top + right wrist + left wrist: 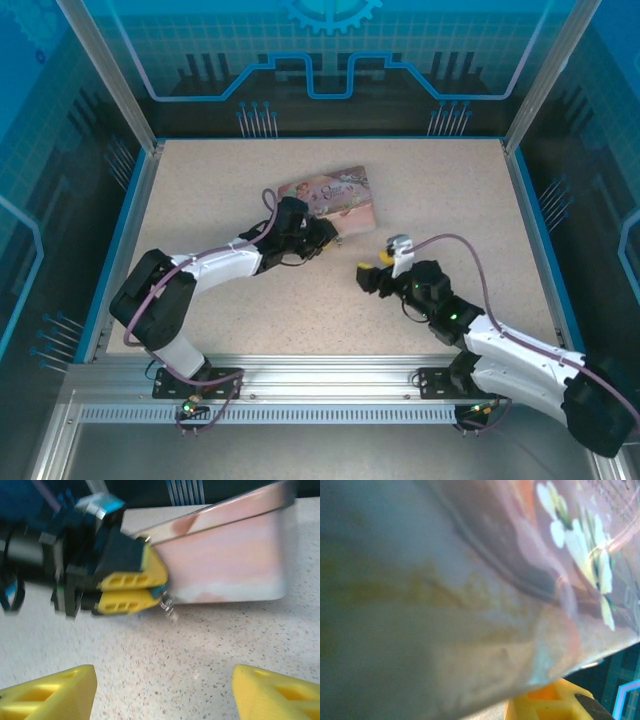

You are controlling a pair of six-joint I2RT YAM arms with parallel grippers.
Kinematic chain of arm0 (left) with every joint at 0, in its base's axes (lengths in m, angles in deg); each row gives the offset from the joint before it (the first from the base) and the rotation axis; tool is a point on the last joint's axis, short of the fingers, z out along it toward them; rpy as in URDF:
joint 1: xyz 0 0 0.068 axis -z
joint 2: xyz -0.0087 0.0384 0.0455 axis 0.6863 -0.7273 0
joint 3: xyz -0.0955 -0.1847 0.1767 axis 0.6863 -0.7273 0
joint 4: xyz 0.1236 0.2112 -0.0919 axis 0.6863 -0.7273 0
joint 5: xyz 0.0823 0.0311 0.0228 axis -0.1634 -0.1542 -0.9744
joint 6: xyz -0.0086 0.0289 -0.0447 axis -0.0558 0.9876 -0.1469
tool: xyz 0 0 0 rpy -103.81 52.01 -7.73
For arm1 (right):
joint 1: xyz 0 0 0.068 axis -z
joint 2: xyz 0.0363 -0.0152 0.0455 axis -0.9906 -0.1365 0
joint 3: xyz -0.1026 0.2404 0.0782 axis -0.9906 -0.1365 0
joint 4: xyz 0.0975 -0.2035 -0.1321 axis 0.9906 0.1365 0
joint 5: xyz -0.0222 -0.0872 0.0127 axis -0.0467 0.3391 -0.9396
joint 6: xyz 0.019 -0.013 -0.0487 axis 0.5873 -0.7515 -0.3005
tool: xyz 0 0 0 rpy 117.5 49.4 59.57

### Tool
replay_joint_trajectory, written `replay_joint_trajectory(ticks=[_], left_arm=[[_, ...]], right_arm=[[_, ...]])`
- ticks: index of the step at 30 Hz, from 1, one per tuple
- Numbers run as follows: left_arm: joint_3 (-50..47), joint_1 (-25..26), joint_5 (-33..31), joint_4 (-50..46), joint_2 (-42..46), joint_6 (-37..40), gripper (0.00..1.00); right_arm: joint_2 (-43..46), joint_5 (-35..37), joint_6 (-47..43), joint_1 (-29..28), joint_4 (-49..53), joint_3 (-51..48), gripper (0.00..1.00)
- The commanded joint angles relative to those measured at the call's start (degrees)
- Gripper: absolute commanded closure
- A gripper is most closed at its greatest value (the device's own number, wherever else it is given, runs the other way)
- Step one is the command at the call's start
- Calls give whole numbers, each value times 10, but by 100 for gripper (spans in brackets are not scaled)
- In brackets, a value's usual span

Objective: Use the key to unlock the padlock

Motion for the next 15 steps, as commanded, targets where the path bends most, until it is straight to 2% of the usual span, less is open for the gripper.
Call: replay_joint_trajectory(ticks=[1, 3, 7, 11, 13, 15], left_arm=[[33, -22, 44, -36, 35, 21, 100], [44, -33, 52, -69, 43, 41, 100], [73, -53, 73, -121, 49, 71, 100], [97, -61, 91, -145, 45, 82, 100], [109, -62, 94, -158, 41, 86, 100], [116, -62, 96, -163, 41, 87, 100]], right_arm=[[-52, 149, -188, -66, -25, 31, 28], [-98, 214, -254, -102, -80, 38, 28], [-200, 302, -365, -134, -186, 52, 36], [-295, 333, -442, -138, -292, 68, 38], [-327, 341, -470, -138, -326, 83, 44], [-351, 333, -491, -137, -357, 93, 45]])
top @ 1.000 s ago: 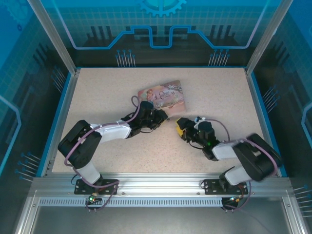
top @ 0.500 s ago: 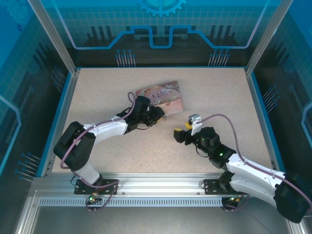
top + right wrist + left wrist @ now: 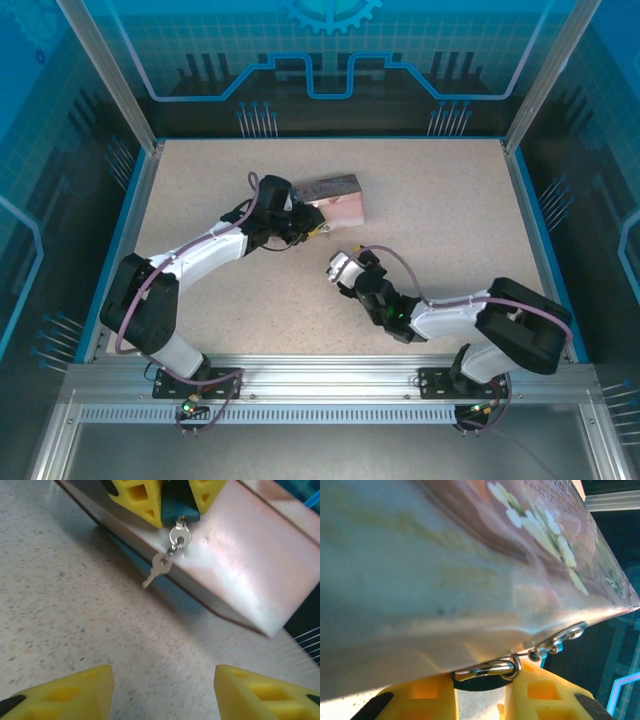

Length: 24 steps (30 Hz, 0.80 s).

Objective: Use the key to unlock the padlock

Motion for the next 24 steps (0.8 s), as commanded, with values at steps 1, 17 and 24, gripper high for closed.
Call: replay_joint_trajectory(ticks=[1, 17, 24], left_arm=[[36, -1, 37, -11, 14, 22, 100], [30, 10, 46, 18, -6, -1, 100], [32, 13, 45, 19, -8, -4, 100]], right_arm=[[-35, 31, -94, -4, -122, 36, 45], [-71, -59, -92, 56, -126, 64, 48], [-91, -66, -98, 55, -130, 81, 49]])
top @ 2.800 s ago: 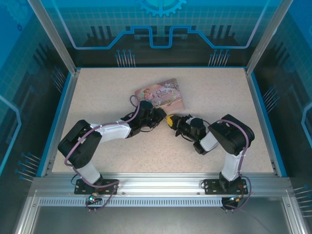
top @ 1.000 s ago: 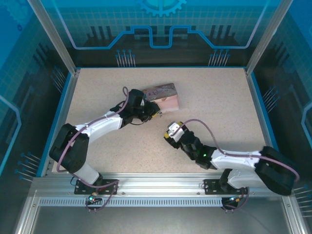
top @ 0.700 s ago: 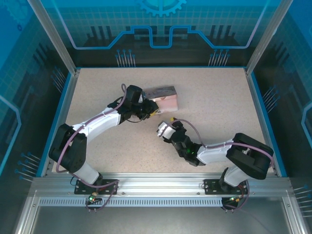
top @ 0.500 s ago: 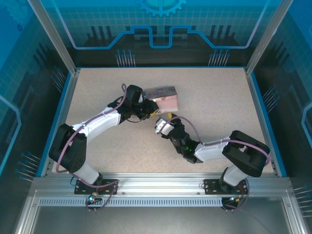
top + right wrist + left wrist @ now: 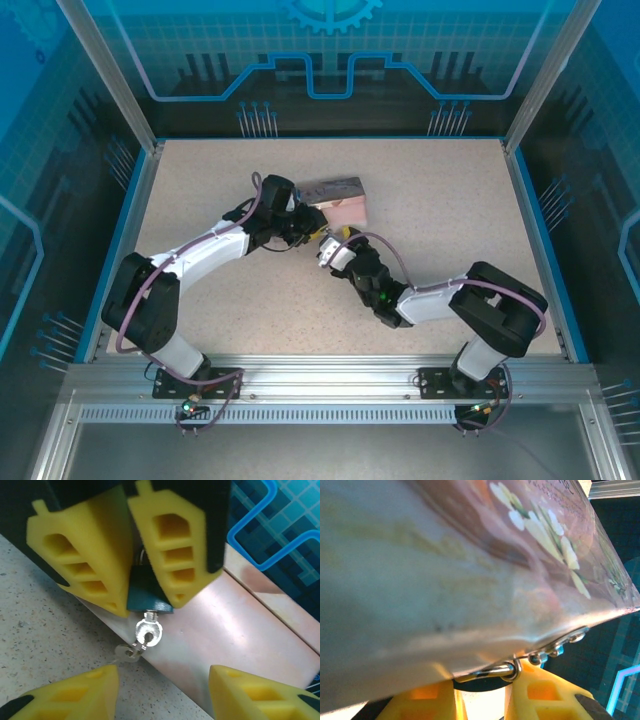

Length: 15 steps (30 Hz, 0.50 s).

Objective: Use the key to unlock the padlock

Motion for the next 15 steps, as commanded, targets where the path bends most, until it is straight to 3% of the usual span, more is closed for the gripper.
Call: replay_joint_trajectory(ticks=[1, 15], left_arm=[[24, 6, 34, 33, -4, -7, 100], [19, 9, 34, 36, -5, -13, 100]], right_arm=[[-13, -6, -10, 4, -30, 20, 50], [-48, 1, 1, 5, -42, 44, 61]])
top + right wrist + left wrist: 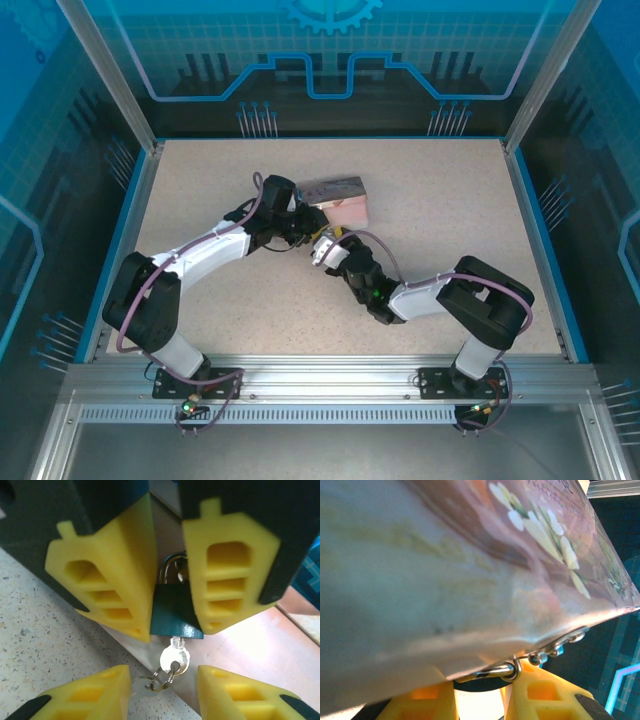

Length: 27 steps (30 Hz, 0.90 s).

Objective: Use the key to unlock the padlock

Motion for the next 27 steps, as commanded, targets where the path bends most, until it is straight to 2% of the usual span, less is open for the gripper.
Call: replay_joint_trajectory(ticks=[1, 10, 20, 27], left_arm=[[19, 6, 34, 29, -3, -11, 100], [18, 10, 32, 29, -4, -11, 100], [17, 11, 31, 32, -5, -13, 100], [17, 10, 29, 32, -6, -12, 100]], right_arm=[[-8, 5, 9, 5, -33, 17, 62], [8, -9, 40, 20, -19, 19, 68], [3, -10, 41, 23, -9, 16, 84], [13, -26, 57, 22, 23, 18, 91]])
